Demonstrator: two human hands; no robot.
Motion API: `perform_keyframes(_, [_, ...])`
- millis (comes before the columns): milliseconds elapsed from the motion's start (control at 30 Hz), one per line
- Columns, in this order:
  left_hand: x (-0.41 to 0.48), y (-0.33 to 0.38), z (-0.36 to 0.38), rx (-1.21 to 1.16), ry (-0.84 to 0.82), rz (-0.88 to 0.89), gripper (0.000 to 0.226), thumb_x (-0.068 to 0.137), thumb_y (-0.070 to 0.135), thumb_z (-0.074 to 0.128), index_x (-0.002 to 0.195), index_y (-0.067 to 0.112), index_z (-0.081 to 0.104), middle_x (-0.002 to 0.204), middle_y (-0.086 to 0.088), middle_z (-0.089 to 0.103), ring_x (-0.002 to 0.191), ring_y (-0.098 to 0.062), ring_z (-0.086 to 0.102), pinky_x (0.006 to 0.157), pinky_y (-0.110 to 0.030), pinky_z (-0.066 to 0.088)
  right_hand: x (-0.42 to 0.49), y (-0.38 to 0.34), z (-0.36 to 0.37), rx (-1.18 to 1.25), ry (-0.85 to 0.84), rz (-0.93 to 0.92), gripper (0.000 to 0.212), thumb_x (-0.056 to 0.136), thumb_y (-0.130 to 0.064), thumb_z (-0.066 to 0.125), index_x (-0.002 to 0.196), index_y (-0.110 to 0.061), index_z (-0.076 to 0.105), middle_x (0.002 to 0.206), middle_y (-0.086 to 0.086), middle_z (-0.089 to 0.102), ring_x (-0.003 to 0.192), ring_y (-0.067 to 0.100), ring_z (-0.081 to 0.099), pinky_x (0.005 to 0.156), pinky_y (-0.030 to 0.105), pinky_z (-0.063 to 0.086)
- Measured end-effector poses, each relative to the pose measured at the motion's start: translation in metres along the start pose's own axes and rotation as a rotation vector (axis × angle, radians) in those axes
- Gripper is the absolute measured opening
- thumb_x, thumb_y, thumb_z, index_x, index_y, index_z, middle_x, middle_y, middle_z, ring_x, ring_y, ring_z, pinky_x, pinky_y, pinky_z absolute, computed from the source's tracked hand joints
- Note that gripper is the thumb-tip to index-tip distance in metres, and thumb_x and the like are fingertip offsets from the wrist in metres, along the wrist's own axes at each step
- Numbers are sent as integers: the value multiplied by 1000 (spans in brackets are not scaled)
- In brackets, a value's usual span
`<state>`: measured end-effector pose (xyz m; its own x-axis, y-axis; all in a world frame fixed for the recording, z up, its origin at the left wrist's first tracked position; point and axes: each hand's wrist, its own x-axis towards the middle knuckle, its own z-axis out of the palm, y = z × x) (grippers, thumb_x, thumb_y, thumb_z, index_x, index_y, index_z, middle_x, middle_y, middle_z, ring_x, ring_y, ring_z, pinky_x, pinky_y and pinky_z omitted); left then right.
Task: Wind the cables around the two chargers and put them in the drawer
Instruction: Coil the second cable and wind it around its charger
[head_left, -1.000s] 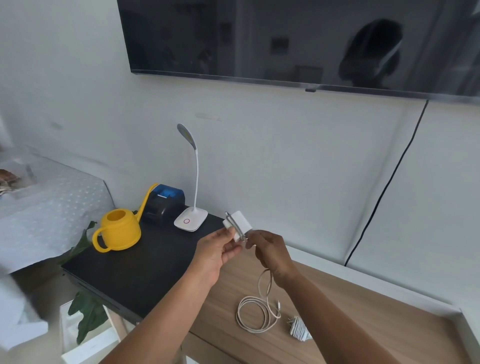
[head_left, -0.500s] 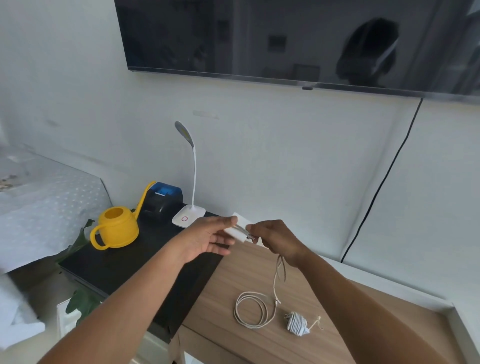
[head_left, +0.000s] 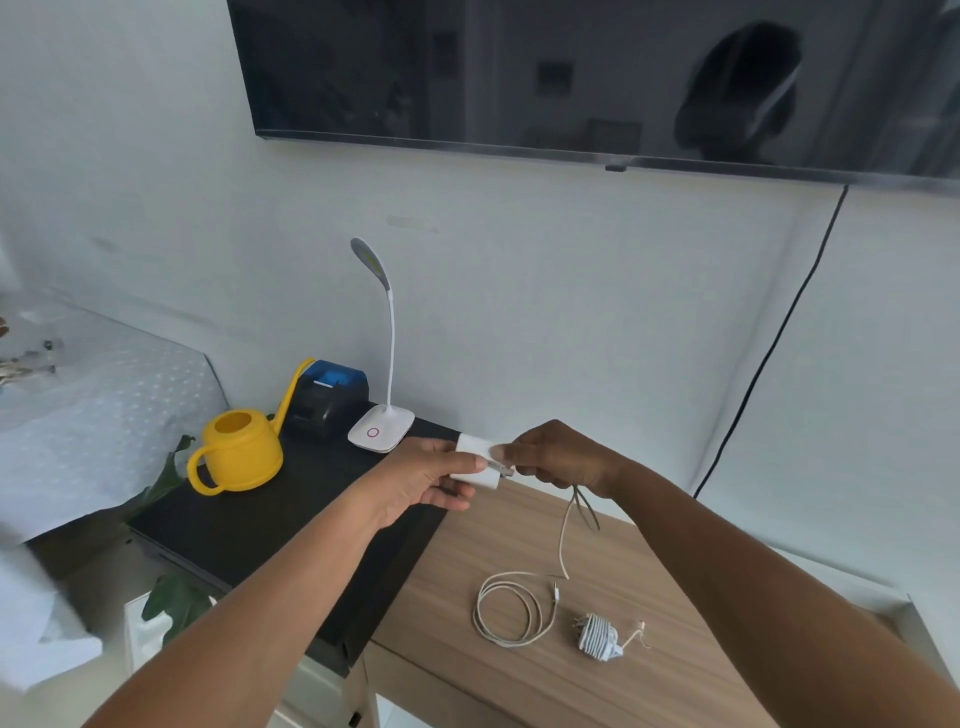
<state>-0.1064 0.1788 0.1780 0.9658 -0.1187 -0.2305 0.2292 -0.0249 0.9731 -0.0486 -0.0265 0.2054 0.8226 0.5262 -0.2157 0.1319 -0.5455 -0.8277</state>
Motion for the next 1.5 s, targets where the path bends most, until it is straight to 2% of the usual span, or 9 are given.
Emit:
perform_keyframes(133, [1,-7,2,47,54,10,37,78,18,81,109,4,69,102,-17,74,80,-21,70,70,-32,61,-2,-4,-13,-8,-49,130,57,83,-59,64,93,-3,74,56,-4,32,50,14,25,48,23,22])
perform_keyframes(333, [4,-17,3,25,122,18,30,77,18,81,103,10,68,97,-12,74,76,-18,71,69,-32,61,-6,-12,-29,179,35,187,21,91,-23,60,89,-5,70,58,-1,35,52,16,29,48,25,32])
perform_keyframes(667, [9,-14,5,146,112,75,28,75,15,82,99,22,67,102,-8,73,89,-23,73,67,-28,60,-7,-22,-9,175,311,75,20,86,-23,66,74,-10,75,61,1,45,47,14,26,45,22,22])
perform_keyframes(833, [10,-16,6,99,167,77,23,76,19,82,96,22,69,98,-6,74,90,-23,73,68,-30,61,-12,-24,-5,76,290,32,16,79,-14,69,76,1,72,62,7,43,35,8,28,36,16,22])
perform_keyframes(967, [12,-16,7,29,204,70,17,78,19,80,92,20,70,94,-10,75,85,-23,72,70,-34,62,-14,-20,6,83,287,40,21,77,-12,69,57,-8,66,62,10,40,39,13,23,37,18,18])
perform_keyframes(1033, [13,-16,7,-33,221,68,17,80,17,79,94,16,70,95,-13,74,82,-21,71,70,-34,62,-15,-16,14,104,265,47,15,78,-13,67,66,-5,71,64,11,43,40,13,23,40,18,18])
perform_keyframes(1133, [14,-15,8,-112,232,65,23,80,18,79,99,10,71,97,-15,75,81,-21,71,65,-32,61,-17,-8,26,139,239,49,15,83,-12,62,80,-2,72,58,7,46,40,14,27,41,18,21])
perform_keyframes(1333, [17,-14,16,-237,255,26,22,81,17,77,100,8,70,99,-17,74,84,-24,70,63,-30,61,-14,12,46,188,226,53,26,94,-14,48,78,-10,69,54,5,48,39,13,35,42,19,30])
perform_keyframes(1500, [16,-13,21,-310,239,23,24,81,17,76,102,6,70,94,-14,74,78,-20,72,60,-27,59,-13,28,54,186,202,41,30,99,-26,46,80,-15,68,54,2,49,41,14,45,46,25,47])
